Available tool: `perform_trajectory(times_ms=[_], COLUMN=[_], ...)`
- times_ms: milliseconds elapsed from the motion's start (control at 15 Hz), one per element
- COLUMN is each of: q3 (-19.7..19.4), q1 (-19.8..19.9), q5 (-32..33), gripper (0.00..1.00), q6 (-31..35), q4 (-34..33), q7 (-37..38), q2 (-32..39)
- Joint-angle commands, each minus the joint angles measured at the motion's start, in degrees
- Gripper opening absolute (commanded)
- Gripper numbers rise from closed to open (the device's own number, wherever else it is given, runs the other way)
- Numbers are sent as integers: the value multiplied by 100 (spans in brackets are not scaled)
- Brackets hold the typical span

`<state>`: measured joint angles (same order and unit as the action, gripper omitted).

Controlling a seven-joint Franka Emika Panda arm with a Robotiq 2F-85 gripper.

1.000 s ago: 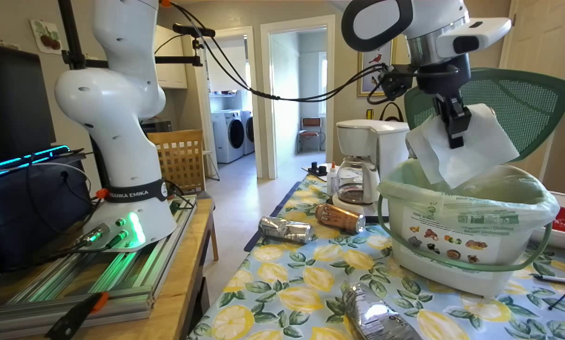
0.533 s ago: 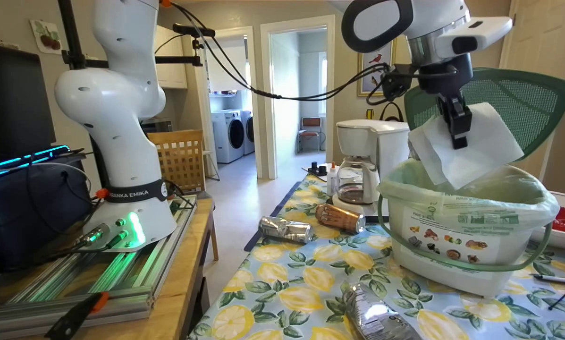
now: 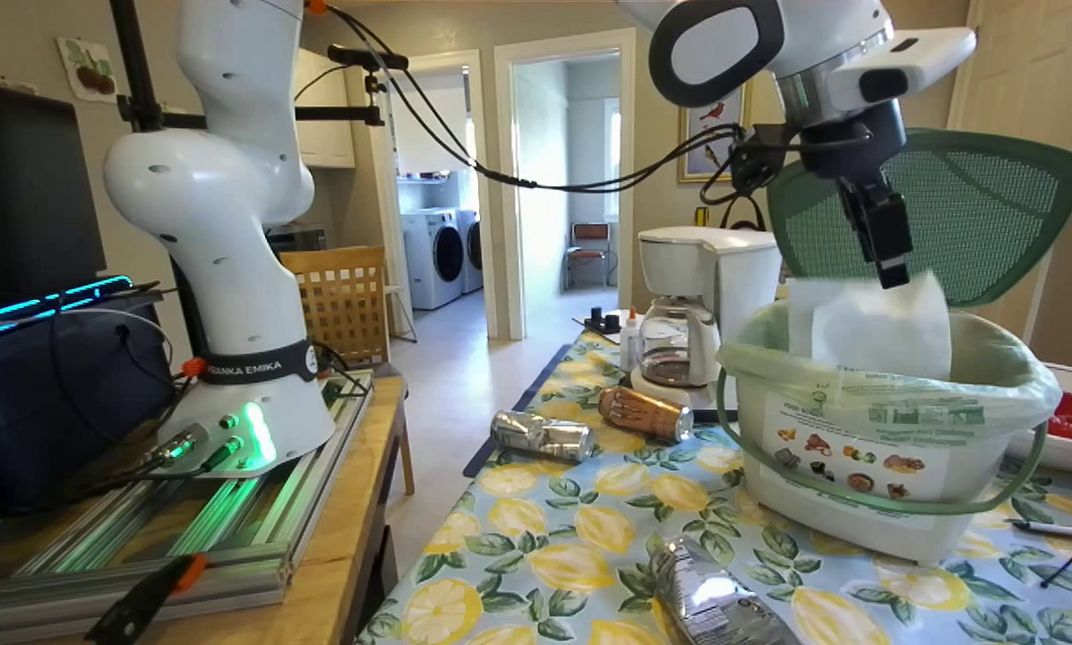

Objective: Use the paper towel to pick the right brown can in the bin

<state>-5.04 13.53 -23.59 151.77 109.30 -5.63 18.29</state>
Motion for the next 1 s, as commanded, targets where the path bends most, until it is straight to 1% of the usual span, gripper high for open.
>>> perform_trajectory(times_ms=[0, 67, 133, 333, 600, 733, 867, 933], q3=[79, 81, 93, 35, -127, -285, -430, -462], q1=[26, 23, 29, -42, -174, -252, -314, -299], q5=[-55, -44, -57, 15, 318, 632, 1120, 1363], gripper=[96, 100, 100, 100, 100, 100, 100, 100], q6=[167, 181, 187, 77, -359, -678, -1172, -1633], q4=[-23, -17, -10, 92, 345, 476, 621, 681], q7=[166, 186, 185, 497, 1039, 1346, 1556, 1456], q2=[88, 90, 87, -52, -411, -619, -873, -1039])
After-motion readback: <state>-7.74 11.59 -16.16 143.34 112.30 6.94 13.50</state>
